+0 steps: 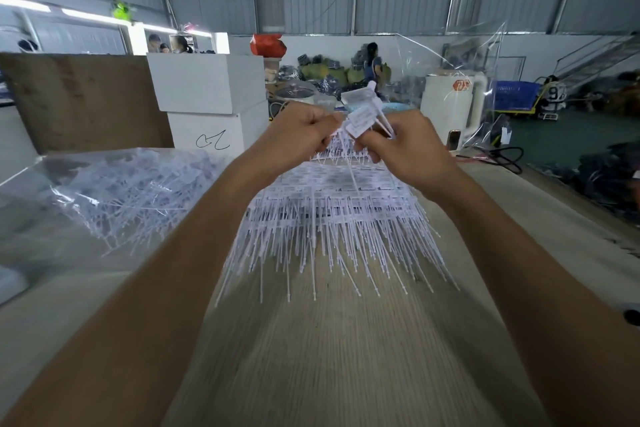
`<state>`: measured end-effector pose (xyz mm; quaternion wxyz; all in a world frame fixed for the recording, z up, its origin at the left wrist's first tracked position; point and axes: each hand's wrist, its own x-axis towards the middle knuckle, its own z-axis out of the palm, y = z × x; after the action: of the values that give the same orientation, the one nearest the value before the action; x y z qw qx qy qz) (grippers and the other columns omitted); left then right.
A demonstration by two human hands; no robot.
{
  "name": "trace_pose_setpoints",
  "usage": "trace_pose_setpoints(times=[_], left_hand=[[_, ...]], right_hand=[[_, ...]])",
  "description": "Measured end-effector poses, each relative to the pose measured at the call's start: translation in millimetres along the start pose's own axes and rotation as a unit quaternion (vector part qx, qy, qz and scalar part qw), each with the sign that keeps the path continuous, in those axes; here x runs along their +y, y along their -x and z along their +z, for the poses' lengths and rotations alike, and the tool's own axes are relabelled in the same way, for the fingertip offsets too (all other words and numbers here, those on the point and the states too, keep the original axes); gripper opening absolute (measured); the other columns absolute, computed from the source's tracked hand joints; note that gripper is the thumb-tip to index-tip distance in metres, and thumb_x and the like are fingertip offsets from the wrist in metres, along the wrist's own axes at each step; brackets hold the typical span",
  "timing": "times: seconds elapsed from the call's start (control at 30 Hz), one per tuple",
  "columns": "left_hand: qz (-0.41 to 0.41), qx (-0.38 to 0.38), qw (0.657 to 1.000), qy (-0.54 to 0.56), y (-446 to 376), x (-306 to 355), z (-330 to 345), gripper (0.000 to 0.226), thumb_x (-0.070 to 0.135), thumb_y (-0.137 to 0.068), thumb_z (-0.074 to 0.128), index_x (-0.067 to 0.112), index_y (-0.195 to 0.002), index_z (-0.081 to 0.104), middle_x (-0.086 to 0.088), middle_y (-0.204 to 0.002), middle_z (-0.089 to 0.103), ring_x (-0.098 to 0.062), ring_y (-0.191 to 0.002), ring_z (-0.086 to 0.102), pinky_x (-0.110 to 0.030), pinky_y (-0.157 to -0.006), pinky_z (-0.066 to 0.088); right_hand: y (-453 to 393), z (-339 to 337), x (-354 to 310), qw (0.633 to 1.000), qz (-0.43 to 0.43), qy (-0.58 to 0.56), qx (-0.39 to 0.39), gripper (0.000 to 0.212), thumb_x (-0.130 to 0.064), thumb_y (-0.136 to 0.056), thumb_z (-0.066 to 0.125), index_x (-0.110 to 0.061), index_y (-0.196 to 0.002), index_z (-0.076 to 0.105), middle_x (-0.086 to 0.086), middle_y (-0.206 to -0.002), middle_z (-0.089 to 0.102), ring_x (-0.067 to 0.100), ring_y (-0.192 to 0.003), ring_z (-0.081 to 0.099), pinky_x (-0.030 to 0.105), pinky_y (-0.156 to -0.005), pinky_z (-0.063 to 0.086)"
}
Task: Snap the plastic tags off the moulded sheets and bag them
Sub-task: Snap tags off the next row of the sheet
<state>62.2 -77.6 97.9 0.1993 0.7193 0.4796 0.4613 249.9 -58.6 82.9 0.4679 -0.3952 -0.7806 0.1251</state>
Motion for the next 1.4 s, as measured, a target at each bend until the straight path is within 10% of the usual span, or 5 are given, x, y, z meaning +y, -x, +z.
trace_pose_setpoints(times=[0.23, 0.4, 0.67, 0.93, 1.4], left_hand=[[0.077, 0.072, 0.962, -0.253, -3.3, 0.9, 8.5, 0.040, 0.033, -0.102, 0.047, 0.027, -0.063, 0.051, 0.008, -0.068, 0.058, -0.021, -0.069, 0.057, -0.030, -0.062, 0.039], [0.148, -0.032, 0.961, -0.231, 5.6, 12.4, 19.4, 0.038, 0.037, -0.105, 0.047, 0.015, -0.075, 0.057, 0.004, -0.069, 0.057, -0.010, -0.062, 0.053, -0.027, -0.064, 0.043], [0.155, -0.050, 0.974, -0.156, 7.6, 12.7, 10.1, 0.015, 0.019, -0.105, 0.050, 0.010, -0.104, 0.062, -0.002, -0.083, 0.061, -0.006, -0.067, 0.049, -0.026, -0.067, 0.039], [0.140, -0.014, 0.986, -0.091, 5.5, 5.3, 4.2, 0.014, 0.017, -0.103, 0.054, 0.014, -0.102, 0.068, -0.003, -0.073, 0.061, -0.005, -0.055, 0.056, -0.027, -0.057, 0.051], [0.057, -0.039, 0.997, 0.040, 7.7, 2.8, -1.1, 0.028, 0.028, -0.091, 0.073, 0.012, -0.107, 0.057, -0.016, -0.082, 0.075, -0.040, -0.054, 0.062, -0.052, -0.058, 0.054]], right_hand=[[2.1, 15.8, -4.6, 0.996, 0.070, -0.034, 0.051, 0.037, -0.016, -0.096, 0.060, -0.016, -0.060, 0.067, -0.011, -0.045, 0.053, -0.001, -0.039, 0.045, 0.012, -0.043, 0.030], [-3.0, -11.6, 11.2, 0.949, 0.190, -0.207, 0.146, 0.033, -0.020, -0.102, 0.053, -0.019, -0.068, 0.055, -0.004, -0.065, 0.048, 0.007, -0.054, 0.041, 0.023, -0.053, 0.033], [-0.1, -17.2, 19.0, 0.959, 0.157, -0.236, 0.001, 0.043, -0.039, -0.107, 0.044, -0.016, -0.072, 0.054, 0.000, -0.060, 0.061, 0.013, -0.053, 0.055, 0.033, -0.062, 0.050], [2.4, 0.3, 8.0, 0.967, 0.099, -0.235, -0.010, 0.035, -0.039, -0.102, 0.056, -0.015, -0.082, 0.072, -0.009, -0.049, 0.034, 0.011, -0.046, 0.028, 0.028, -0.051, 0.020], [6.3, -7.5, 7.6, 0.957, 0.080, -0.261, -0.100, 0.021, -0.027, -0.100, 0.061, -0.012, -0.085, 0.062, -0.002, -0.060, 0.042, 0.009, -0.046, 0.030, 0.023, -0.042, 0.023]])
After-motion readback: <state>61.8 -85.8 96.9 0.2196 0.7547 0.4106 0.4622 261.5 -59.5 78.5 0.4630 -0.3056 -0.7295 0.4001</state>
